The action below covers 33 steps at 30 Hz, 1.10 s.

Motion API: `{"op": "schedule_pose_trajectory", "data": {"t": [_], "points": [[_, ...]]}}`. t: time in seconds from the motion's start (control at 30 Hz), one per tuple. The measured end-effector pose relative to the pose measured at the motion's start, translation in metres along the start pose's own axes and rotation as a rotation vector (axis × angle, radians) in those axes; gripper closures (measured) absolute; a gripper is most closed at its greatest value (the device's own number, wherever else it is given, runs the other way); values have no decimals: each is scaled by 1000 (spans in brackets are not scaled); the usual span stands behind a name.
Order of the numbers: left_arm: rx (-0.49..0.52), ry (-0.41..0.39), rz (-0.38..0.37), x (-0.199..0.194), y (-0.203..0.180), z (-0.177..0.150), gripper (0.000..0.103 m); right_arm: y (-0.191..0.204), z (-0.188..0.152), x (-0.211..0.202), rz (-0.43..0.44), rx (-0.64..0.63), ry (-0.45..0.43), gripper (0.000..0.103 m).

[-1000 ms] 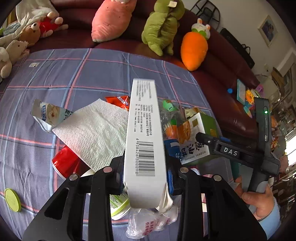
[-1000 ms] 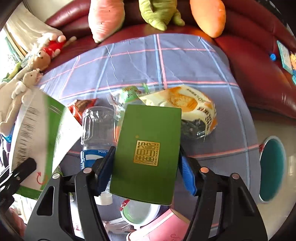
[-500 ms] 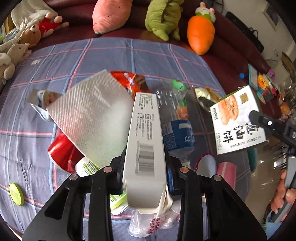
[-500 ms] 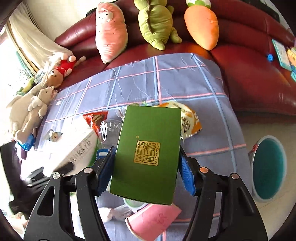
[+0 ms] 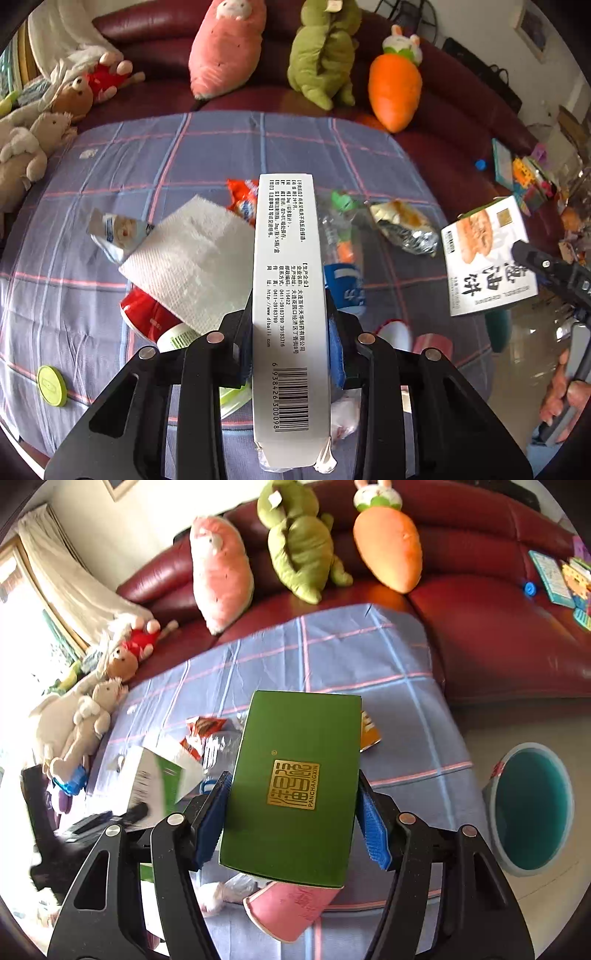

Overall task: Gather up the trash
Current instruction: 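Carry the white box with the left tool while the right tool carries the green box to the bucket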

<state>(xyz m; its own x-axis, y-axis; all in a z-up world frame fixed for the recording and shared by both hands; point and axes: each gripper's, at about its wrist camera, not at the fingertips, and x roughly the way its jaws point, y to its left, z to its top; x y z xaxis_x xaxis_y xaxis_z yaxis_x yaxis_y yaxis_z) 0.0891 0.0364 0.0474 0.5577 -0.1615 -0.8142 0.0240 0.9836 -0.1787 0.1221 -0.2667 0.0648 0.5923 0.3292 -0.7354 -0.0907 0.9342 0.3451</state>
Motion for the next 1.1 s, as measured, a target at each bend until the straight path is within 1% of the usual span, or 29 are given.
{"op": "schedule_pose_trajectory", "data": {"t": [0.1, 0.2, 0.33, 0.4, 0.47, 0.6, 0.7, 0.8, 0.97, 1.07, 1.1], "points": [[72, -19, -64, -11, -38, 10, 70, -18, 2, -15, -5, 31, -36, 42], [153, 12, -140, 1, -92, 19, 70, -50, 0, -37, -30, 83, -81, 42], [274, 54, -223, 27, -173, 23, 70, -114, -10, -75, -110, 182, -148, 42], [327, 85, -269, 42, -214, 23, 70, -152, -19, -95, -163, 243, -178, 42], [377, 115, -296, 59, -255, 21, 70, -183, -28, -107, -217, 291, -197, 42], [467, 184, -324, 97, -324, 14, 70, -240, -47, -124, -301, 390, -215, 42], [507, 233, -336, 123, -362, 6, 70, -274, -59, -125, -331, 454, -205, 42], [533, 280, -345, 151, -394, 0, 70, -297, -66, -121, -359, 487, -191, 42], [572, 336, -340, 188, -437, -13, 70, -318, -72, -112, -382, 520, -158, 42], [583, 363, -327, 206, -454, -20, 66, -325, -74, -104, -396, 525, -140, 42], [587, 368, -319, 212, -458, -22, 61, -328, -75, -101, -398, 527, -133, 42]]}}
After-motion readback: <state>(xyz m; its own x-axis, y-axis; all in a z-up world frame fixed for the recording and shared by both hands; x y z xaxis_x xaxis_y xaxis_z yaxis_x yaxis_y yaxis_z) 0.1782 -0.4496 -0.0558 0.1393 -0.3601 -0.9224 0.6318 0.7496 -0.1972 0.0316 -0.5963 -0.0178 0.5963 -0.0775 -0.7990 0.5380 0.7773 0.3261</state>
